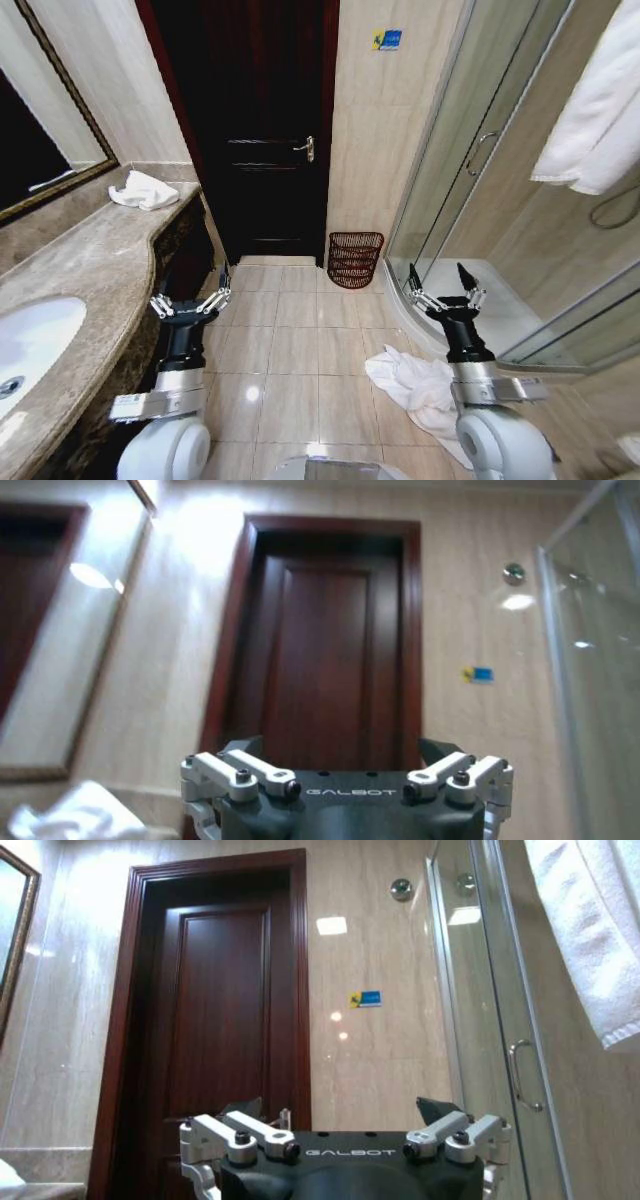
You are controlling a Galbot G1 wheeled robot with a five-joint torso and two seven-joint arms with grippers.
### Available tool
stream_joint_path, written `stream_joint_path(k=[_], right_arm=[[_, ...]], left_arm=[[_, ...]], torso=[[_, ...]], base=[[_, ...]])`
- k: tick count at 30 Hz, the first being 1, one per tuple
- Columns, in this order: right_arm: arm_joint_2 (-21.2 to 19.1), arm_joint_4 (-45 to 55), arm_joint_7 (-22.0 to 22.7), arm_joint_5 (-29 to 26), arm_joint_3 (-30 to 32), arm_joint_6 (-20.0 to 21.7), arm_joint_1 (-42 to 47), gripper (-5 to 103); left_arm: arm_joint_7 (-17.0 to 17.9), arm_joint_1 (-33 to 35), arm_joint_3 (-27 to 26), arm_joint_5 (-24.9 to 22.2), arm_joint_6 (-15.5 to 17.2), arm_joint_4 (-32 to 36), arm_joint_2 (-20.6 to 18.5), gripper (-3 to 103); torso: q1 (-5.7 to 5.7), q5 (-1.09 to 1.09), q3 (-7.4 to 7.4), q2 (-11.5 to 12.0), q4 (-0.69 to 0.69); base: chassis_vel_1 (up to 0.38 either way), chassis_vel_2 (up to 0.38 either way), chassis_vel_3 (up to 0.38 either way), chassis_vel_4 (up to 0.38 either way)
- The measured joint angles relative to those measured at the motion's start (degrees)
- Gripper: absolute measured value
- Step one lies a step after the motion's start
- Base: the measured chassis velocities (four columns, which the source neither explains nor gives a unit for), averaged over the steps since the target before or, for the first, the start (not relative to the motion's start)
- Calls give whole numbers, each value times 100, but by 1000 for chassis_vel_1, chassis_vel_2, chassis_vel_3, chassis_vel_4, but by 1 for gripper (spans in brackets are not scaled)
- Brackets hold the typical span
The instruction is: Discard the used towel into the hamper.
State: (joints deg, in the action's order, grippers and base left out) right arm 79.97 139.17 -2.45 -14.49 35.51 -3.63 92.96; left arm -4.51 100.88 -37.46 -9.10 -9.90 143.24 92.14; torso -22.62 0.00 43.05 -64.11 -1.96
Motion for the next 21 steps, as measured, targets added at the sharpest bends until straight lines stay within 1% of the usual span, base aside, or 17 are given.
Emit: stream_joint_path(k=[1,3,5,10,15,17,19,21], right_arm=[[0,0,0,0,0,0,0,100],[18,0,-15,-2,-4,6,2,100],[46,0,-20,-1,-7,-6,27,100],[53,29,-23,14,-6,-32,82,100],[83,82,-17,36,-5,-32,90,100],[79,91,-17,41,-4,-32,102,100],[39,119,-20,42,24,-34,130,100],[40,126,-21,42,37,-54,142,100]], left_arm=[[0,0,0,0,0,0,0,100],[-136,146,59,122,182,0,0,100],[-88,125,109,249,266,0,0,100],[10,72,112,237,289,0,0,100],[148,-38,30,130,193,-1,0,100],[159,-46,-39,154,138,-1,0,100],[179,-141,-396,290,-63,-9,-3,100],[180,-277,-699,300,-17,-13,-3,100]], torso=[[0,0,0,0,0],[0,0,0,0,-1],[0,0,0,0,-1],[0,0,0,0,0],[0,-1,0,0,0],[0,0,0,0,0],[1,0,0,-1,-1],[2,-1,-1,-1,-1]], base=[[0,0,0,0],[0,0,0,0],[0,0,0,0],[0,0,0,0],[0,0,0,0],[0,0,0,0],[-38,30,53,-32],[-55,56,59,-58]])
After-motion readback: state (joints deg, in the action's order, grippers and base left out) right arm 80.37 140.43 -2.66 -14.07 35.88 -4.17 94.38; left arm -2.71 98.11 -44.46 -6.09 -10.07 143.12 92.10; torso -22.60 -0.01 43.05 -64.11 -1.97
